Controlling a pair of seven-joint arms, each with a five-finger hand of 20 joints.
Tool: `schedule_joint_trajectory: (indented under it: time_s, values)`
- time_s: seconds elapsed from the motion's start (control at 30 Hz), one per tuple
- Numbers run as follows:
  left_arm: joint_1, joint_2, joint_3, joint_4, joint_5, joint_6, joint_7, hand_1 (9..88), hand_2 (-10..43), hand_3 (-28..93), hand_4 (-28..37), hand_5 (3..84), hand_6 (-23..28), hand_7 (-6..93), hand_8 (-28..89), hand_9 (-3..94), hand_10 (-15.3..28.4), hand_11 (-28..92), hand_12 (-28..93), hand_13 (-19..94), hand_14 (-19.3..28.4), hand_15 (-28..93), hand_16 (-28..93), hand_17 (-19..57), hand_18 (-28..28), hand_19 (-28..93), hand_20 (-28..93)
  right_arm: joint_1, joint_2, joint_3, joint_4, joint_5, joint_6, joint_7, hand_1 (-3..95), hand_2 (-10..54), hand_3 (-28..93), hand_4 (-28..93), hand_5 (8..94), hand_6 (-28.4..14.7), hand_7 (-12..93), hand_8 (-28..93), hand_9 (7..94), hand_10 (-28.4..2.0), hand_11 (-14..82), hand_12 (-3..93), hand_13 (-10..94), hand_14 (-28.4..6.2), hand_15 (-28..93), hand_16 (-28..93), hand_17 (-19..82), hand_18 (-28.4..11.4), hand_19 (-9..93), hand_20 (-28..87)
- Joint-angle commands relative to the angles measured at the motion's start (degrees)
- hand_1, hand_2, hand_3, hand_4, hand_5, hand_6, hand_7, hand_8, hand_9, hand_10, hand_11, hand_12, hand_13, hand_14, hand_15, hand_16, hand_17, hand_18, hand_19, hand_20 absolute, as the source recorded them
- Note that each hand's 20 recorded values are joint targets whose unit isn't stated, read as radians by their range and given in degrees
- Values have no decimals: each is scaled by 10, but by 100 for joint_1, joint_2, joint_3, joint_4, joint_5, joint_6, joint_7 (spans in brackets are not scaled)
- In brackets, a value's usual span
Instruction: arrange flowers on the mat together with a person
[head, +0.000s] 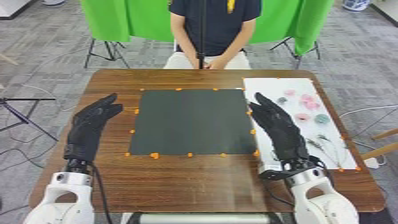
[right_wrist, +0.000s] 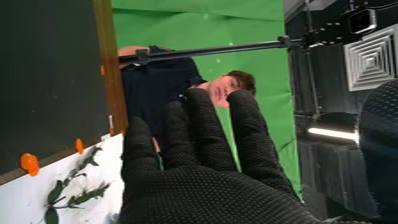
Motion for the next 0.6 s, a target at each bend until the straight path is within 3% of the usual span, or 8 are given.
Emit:
schedule_joint_trajectory:
  time_s: [0.03, 0.1, 0.17, 0.3, 0.5, 0.6]
  values:
    - [131, -54, -40, -27, -44, 38, -29, 288, -52, 617, -198, 470, 48, 116, -60, 466, 131, 215, 156, 340, 166, 154, 46, 39, 121, 70, 164, -37, 36, 31, -44, -20, 3, -52, 109, -37, 747, -187, 314, -29, 102, -89, 348, -147, 26, 116, 230, -96, 17, 154, 100, -97, 15, 193]
    - [91, -43, -4, -10, -54, 58, -12, 288, -53, 618, -197, 471, 49, 115, -60, 464, 131, 214, 156, 342, 167, 156, 46, 51, 125, 104, 185, -20, 39, 19, -34, -6, 100, -114, 109, -37, 747, -187, 321, -33, 103, -90, 355, -145, 28, 115, 232, -91, 21, 148, 100, -99, 18, 195]
    - [66, -46, 6, 1, -46, -10, -25, 290, -52, 615, -198, 471, 50, 115, -59, 463, 132, 213, 156, 344, 167, 160, 47, 61, 128, 136, 207, -9, 40, 31, -36, -19, 100, -127, 109, -37, 747, -186, 328, -36, 102, -91, 360, -144, 30, 114, 235, -87, 24, 139, 103, -97, 17, 194]
    - [131, -51, -2, -33, -35, -25, -74, 292, -51, 614, -198, 471, 51, 113, -59, 462, 132, 212, 157, 349, 166, 171, 48, 59, 137, 159, 228, -38, 54, 44, -45, -9, 55, -98, 110, -37, 747, -187, 330, -37, 103, -91, 363, -144, 31, 113, 237, -85, 33, 124, 106, -95, 13, 195]
    - [37, 21, -5, -9, -45, -29, -74, 289, -52, 615, -199, 468, 49, 115, -59, 459, 131, 212, 158, 336, 168, 172, 47, 26, 146, 121, 204, -54, 16, 53, -45, -13, 98, -124, 109, -37, 749, -186, 331, -37, 97, -93, 366, -144, 31, 111, 237, -80, 39, 106, 109, -94, 10, 195]
    - [101, 26, -50, -39, -61, -6, -79, 288, -52, 615, -200, 467, 48, 116, -59, 458, 130, 212, 159, 334, 167, 169, 48, 23, 145, 112, 196, -30, 43, 29, -29, -21, 15, -108, 111, -37, 748, -187, 331, -37, 97, -92, 366, -144, 31, 109, 236, -78, 44, 96, 110, -94, 9, 195]
